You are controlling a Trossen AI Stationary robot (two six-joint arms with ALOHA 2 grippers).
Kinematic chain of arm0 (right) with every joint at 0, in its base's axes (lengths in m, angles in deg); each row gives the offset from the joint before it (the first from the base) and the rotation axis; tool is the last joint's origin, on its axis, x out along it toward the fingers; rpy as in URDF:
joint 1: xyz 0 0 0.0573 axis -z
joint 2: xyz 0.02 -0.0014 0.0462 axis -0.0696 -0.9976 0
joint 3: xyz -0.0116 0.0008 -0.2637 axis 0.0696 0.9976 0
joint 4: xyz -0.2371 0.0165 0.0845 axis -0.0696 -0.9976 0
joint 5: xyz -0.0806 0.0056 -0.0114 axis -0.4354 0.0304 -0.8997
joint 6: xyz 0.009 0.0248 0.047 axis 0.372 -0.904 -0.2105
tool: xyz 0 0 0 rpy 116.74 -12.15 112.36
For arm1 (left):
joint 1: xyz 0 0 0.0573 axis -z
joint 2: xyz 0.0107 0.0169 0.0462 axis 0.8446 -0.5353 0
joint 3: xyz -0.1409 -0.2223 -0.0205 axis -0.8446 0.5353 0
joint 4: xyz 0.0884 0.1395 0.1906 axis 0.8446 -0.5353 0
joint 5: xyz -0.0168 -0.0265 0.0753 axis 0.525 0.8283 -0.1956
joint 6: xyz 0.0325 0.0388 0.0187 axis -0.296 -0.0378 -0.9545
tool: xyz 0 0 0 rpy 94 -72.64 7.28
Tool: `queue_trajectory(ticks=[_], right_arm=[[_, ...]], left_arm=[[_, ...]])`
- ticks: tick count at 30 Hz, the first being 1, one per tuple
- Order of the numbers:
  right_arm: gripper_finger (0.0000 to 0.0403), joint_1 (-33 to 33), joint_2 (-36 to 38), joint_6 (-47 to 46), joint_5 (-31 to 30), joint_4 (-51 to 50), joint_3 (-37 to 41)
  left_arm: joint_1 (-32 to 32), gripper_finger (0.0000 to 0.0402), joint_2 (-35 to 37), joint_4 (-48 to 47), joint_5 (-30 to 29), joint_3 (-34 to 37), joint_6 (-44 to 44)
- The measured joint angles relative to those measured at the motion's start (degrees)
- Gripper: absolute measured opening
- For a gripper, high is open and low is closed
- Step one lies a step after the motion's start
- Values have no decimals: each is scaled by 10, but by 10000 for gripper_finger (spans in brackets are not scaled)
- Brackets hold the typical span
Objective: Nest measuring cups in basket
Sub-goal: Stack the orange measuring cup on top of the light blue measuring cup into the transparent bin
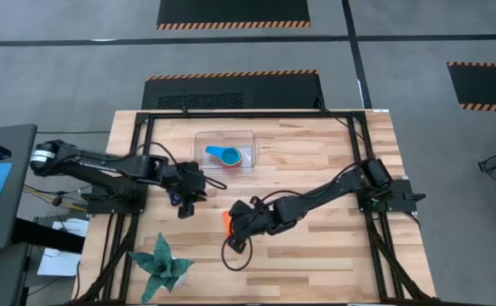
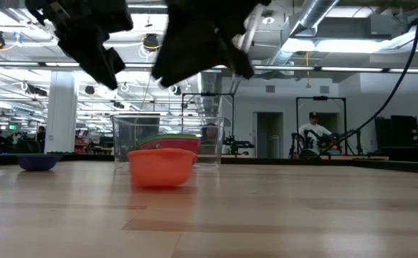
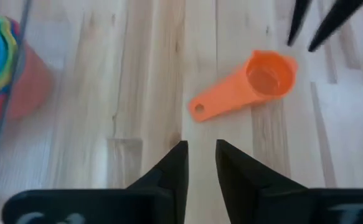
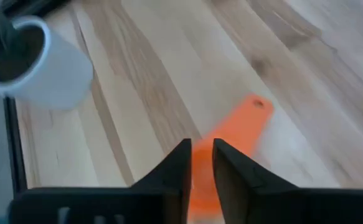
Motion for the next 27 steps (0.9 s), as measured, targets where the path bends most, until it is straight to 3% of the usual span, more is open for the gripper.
queue_trajectory(ticks=[9, 27], right_arm=[[140, 2, -31, -45, 2, -40, 4], [128, 4, -63, -51, 20, -32, 1]], left_arm=[[1, 84, -14, 15, 1, -1, 0], [3, 84, -5, -8, -1, -1, -1]])
